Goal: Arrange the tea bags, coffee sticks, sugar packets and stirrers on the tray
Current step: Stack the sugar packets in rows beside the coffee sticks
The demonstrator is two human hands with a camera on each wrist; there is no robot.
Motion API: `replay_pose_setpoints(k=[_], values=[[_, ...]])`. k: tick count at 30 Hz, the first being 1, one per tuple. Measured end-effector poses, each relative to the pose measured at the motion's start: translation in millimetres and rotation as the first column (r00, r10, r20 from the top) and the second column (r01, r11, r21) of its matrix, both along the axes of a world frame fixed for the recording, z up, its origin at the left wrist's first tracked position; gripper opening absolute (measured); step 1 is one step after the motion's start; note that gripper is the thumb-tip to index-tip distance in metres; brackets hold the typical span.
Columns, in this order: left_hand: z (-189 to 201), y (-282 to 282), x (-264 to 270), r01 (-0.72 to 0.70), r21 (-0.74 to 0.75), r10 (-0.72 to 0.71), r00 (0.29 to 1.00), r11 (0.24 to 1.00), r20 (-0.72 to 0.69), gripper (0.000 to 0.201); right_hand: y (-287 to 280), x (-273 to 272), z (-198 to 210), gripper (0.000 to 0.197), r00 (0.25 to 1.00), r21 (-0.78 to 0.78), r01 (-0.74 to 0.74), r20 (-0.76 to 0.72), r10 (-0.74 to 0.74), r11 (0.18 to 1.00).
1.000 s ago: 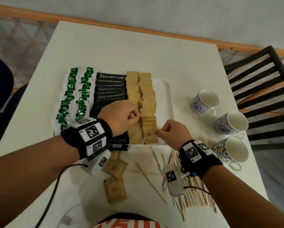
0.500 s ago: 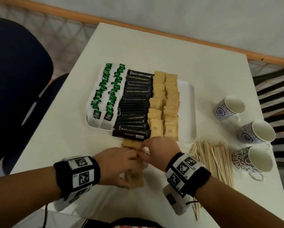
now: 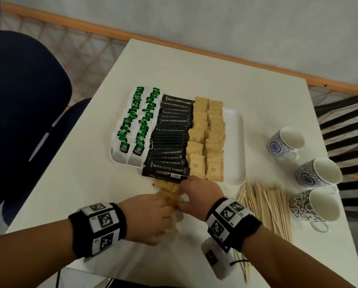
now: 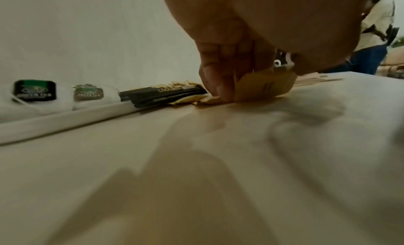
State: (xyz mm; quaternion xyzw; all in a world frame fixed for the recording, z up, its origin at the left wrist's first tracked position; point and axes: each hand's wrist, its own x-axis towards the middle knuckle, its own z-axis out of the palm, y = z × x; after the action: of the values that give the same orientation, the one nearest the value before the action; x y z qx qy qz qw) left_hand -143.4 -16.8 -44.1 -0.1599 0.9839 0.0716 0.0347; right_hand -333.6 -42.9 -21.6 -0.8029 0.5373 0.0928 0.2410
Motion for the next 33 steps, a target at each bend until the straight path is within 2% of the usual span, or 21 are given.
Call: replay_pose_setpoints(k=[2, 5, 8, 10, 16, 19, 21, 26, 29, 33], values=[[6, -6, 2, -0.065, -0.031, 0.062, 0.995, 0.997, -0.078, 0.024, 0, -2, 0, 0.029, 0.999, -0.002, 0.029, 0.017, -0.029, 1.0], [10, -13, 14, -0.294, 0.178, 0.323, 0.931, 0.939, -0.167, 0.016, 0, 1, 0, 0.039, 0.997, -0.014, 0.078, 0.023, -0.078, 0.997], [7, -19, 29, -0.518, 0.323, 0.566, 0.822, 0.792, -0.066, 0.032, 0, 10, 2, 0.06, 0.997, -0.016, 0.074, -0.001, -0.074, 0.997], [4, -24, 36, -0.589, 0.349, 0.626, 0.78, 0.729, 0.009, 0.045, 1, 19, 4, 0.059, 0.998, 0.0, 0.042, -0.037, -0.042, 0.999], [6, -32, 29, -0.637, 0.396, 0.672, 0.738, 0.661, 0.066, 0.049, -2, 30, 4, 0.057, 0.999, 0.085, 0.028, -0.023, -0.026, 0.996], [5, -32, 25, -0.626, 0.366, 0.632, 0.766, 0.689, 0.12, 0.051, -2, 25, 2, 0.061, 0.998, 0.121, 0.063, 0.007, -0.064, 0.991], [2, -33, 27, -0.632, 0.315, 0.619, 0.77, 0.708, 0.153, 0.048, -1, 21, 1, 0.063, 0.996, 0.127, 0.079, 0.021, -0.082, 0.989], [7, -35, 31, -0.71, 0.28, 0.708, 0.695, 0.647, 0.126, 0.031, 1, 25, -3, 0.056, 0.993, 0.053, 0.084, 0.08, -0.088, 0.995], [10, -35, 30, -0.689, 0.248, 0.685, 0.719, 0.681, 0.114, 0.033, 1, 31, -3, 0.052, 0.995, 0.06, 0.063, 0.077, -0.067, 0.996], [6, -32, 30, -0.632, 0.23, 0.623, 0.773, 0.74, 0.12, 0.054, -3, 34, -1, 0.058, 0.993, 0.124, 0.066, 0.085, -0.077, 0.99]])
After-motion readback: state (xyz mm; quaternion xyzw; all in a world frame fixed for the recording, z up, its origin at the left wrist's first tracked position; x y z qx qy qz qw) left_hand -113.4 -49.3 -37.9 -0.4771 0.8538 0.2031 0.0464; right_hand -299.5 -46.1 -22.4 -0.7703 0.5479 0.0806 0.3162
